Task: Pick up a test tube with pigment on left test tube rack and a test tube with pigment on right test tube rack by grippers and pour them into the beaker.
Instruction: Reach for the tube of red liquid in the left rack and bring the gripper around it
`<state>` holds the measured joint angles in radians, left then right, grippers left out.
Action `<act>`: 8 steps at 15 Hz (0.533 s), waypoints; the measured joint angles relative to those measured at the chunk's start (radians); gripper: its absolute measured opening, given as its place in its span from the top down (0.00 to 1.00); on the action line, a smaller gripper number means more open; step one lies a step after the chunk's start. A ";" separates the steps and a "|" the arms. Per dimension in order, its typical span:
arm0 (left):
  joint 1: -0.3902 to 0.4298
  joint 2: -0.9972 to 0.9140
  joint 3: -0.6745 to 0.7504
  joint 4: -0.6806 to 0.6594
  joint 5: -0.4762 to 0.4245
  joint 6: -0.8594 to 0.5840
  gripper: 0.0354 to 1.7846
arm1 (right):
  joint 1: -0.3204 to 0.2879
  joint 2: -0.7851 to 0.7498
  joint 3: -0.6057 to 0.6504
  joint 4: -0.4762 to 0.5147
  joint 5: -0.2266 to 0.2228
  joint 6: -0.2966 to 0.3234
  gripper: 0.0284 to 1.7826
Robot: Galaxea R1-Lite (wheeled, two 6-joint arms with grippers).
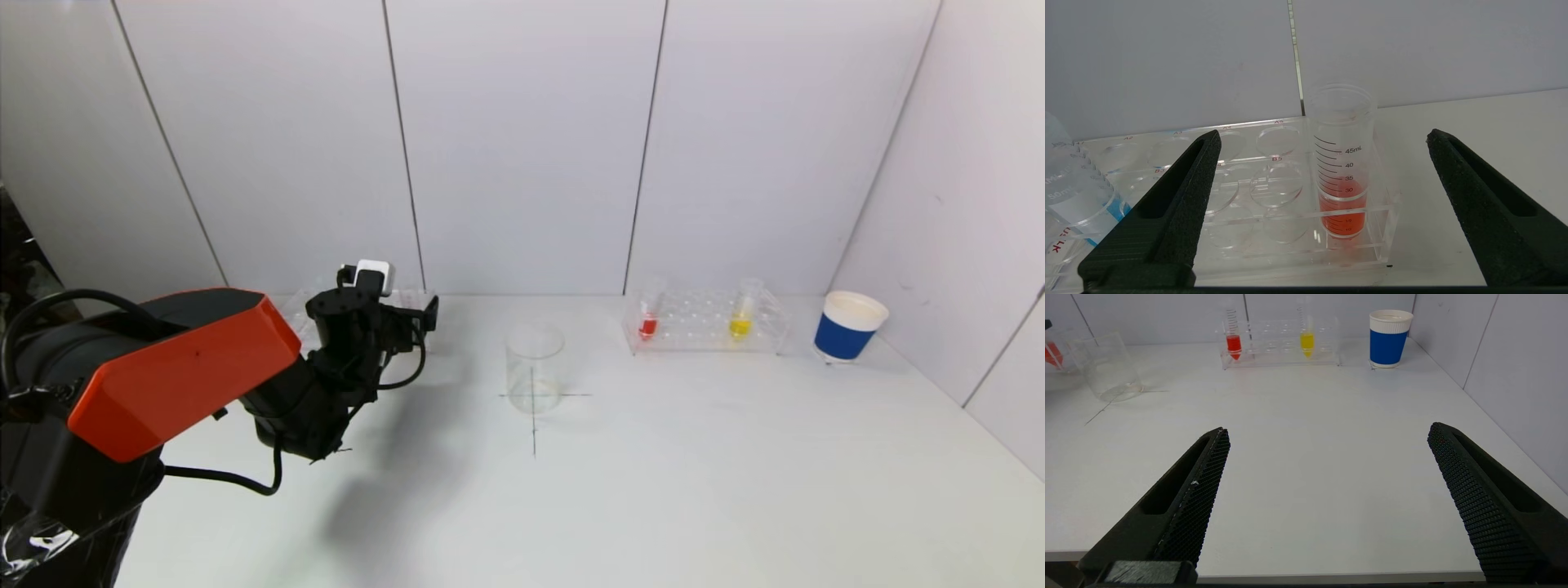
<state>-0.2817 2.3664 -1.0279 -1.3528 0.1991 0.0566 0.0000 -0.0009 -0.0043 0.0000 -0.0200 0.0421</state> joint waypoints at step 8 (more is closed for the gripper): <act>0.000 0.000 -0.001 0.001 0.000 0.000 0.01 | 0.000 0.000 0.000 0.000 0.000 0.000 0.01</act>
<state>-0.2819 2.3668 -1.0285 -1.3521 0.1991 0.0562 0.0000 -0.0009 -0.0043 0.0000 -0.0196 0.0421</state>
